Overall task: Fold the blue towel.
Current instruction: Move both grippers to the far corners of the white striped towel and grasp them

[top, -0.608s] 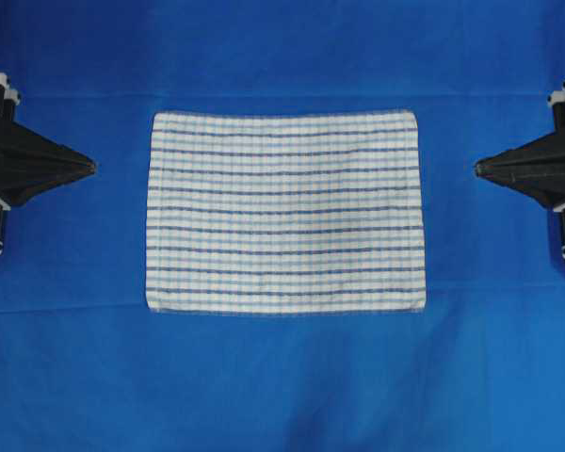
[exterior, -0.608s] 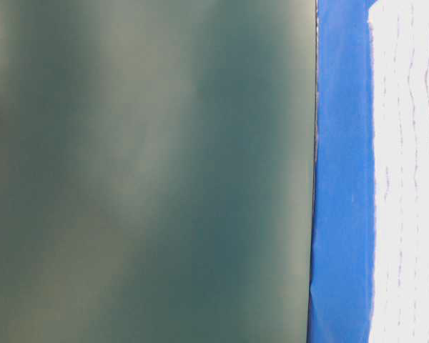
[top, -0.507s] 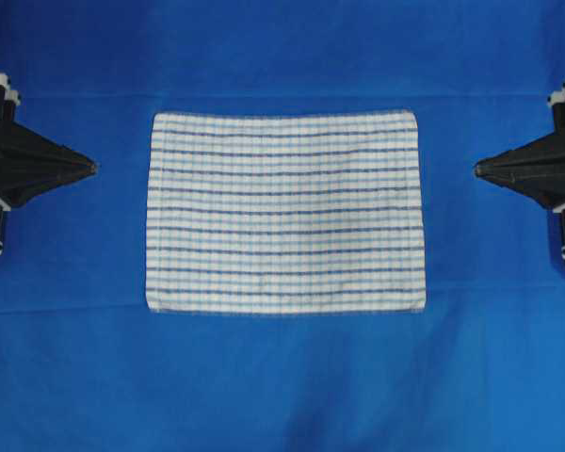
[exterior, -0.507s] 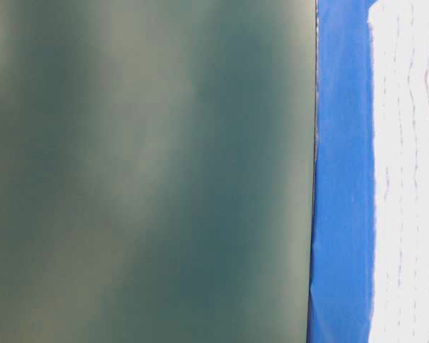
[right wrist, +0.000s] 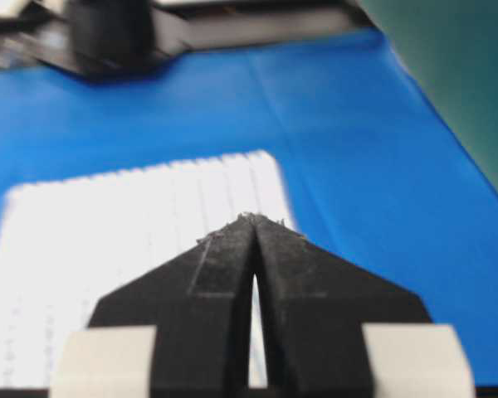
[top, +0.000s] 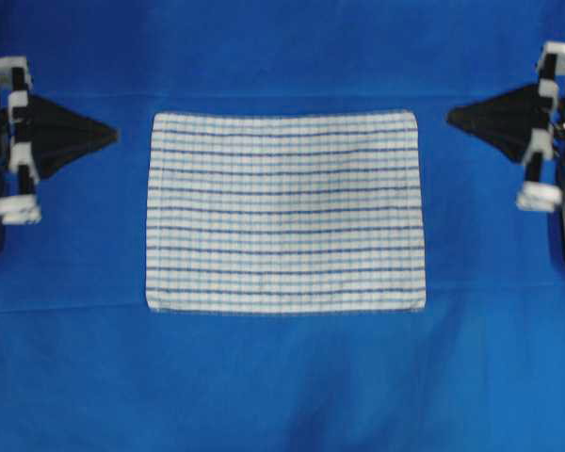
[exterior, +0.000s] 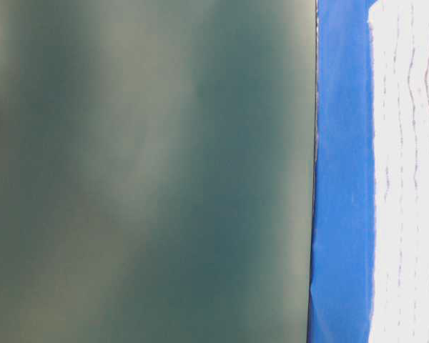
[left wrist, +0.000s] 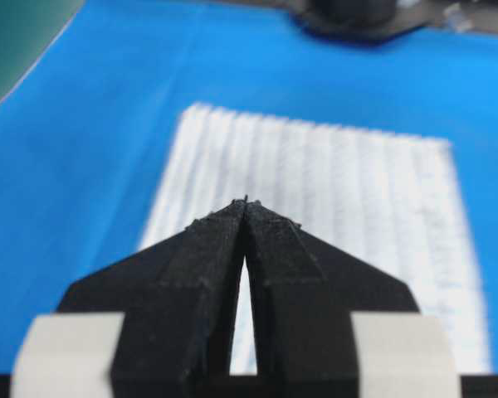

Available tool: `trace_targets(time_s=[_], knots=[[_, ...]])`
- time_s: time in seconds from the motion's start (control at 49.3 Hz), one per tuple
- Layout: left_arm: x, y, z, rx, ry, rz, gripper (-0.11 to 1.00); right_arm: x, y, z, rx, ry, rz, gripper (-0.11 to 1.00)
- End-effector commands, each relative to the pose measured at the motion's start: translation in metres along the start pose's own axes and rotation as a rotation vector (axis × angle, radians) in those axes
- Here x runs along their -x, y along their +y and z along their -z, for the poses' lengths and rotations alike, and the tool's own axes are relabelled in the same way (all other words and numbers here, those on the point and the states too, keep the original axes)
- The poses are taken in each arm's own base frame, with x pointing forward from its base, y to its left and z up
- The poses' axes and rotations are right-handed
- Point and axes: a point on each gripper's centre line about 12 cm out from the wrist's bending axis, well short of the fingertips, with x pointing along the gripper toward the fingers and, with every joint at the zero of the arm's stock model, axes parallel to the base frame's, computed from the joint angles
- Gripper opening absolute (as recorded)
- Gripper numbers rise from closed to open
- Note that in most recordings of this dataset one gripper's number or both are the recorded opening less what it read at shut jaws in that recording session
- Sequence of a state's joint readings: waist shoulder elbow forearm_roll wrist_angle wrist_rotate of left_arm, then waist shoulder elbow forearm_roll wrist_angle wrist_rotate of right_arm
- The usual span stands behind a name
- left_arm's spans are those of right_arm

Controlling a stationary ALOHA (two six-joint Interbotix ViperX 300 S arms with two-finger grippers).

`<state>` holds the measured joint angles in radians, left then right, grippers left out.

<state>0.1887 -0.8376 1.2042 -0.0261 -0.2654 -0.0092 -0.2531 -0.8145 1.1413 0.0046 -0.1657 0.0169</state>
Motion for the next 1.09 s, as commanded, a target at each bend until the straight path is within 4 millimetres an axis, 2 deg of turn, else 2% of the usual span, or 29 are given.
trace_targets(time_s=[0.0,0.081,0.182,0.324,0.406,0.588,0.75,1.075], knots=[[-0.006,0.011,0.006,0.01,0.024,-0.051,0.0,-0.01,-0.013,0.002,-0.017,0.029,0.055,0.0],[-0.012,0.021,0.016,0.016,0.067,-0.095,0.05,-0.018,-0.023,0.013,-0.034,0.08,0.096,0.0],[-0.019,0.034,0.029,0.027,0.125,-0.147,0.25,-0.029,-0.037,0.028,-0.051,0.154,0.145,0.03],[-0.027,0.054,0.054,0.048,0.208,-0.224,0.68,-0.046,-0.054,0.051,-0.073,0.256,0.199,0.43],[-0.033,0.064,0.07,0.058,0.253,-0.257,0.84,-0.054,-0.063,0.064,-0.083,0.313,0.226,0.65],[-0.049,0.078,0.102,0.059,0.331,-0.292,0.83,-0.071,-0.079,0.093,-0.101,0.418,0.262,0.59],[-0.058,0.09,0.131,0.08,0.417,-0.323,0.83,-0.083,-0.083,0.116,-0.108,0.481,0.266,0.59],[-0.071,0.101,0.164,0.098,0.522,-0.341,0.82,-0.088,-0.089,0.151,-0.129,0.571,0.278,0.59]])
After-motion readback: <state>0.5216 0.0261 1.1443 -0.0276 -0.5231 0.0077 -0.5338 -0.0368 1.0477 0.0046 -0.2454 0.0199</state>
